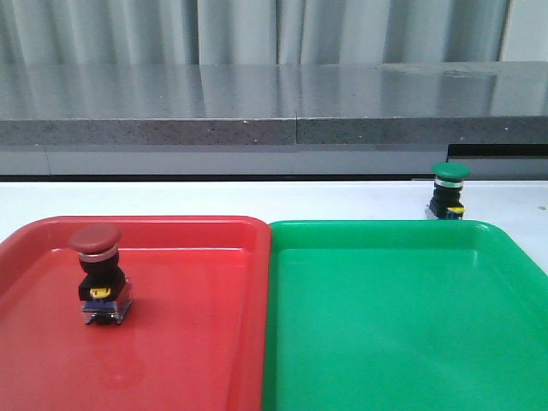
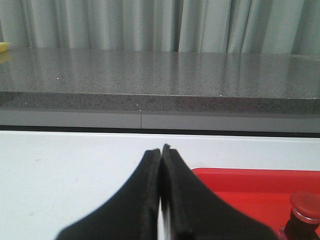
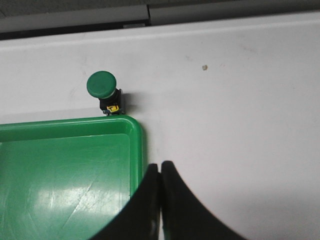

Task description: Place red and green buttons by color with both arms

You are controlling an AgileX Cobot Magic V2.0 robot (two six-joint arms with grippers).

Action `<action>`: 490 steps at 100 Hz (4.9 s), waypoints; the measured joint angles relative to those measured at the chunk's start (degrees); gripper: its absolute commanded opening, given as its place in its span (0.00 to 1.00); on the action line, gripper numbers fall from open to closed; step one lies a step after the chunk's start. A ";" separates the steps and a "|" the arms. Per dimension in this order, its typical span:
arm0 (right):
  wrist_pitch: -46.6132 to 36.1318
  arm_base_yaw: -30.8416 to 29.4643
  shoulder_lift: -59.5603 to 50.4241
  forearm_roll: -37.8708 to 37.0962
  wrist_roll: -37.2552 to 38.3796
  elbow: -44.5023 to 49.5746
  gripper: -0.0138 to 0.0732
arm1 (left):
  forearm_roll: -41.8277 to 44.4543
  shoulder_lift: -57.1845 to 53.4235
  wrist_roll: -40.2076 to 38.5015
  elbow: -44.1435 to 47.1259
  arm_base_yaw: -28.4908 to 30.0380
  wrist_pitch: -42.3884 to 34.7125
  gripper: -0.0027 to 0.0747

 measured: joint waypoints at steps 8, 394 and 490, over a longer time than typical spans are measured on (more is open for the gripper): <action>1.79 0.90 4.70 0.12 0.10 -3.21 0.22 | 0.00 0.00 0.00 0.00 0.00 0.00 0.01; 13.19 29.26 44.24 5.50 8.75 -31.11 0.37 | 0.00 0.00 0.00 0.00 0.00 0.00 0.01; 4.52 31.64 42.85 5.50 10.53 -18.35 0.75 | 0.00 0.00 0.00 0.00 0.00 0.00 0.01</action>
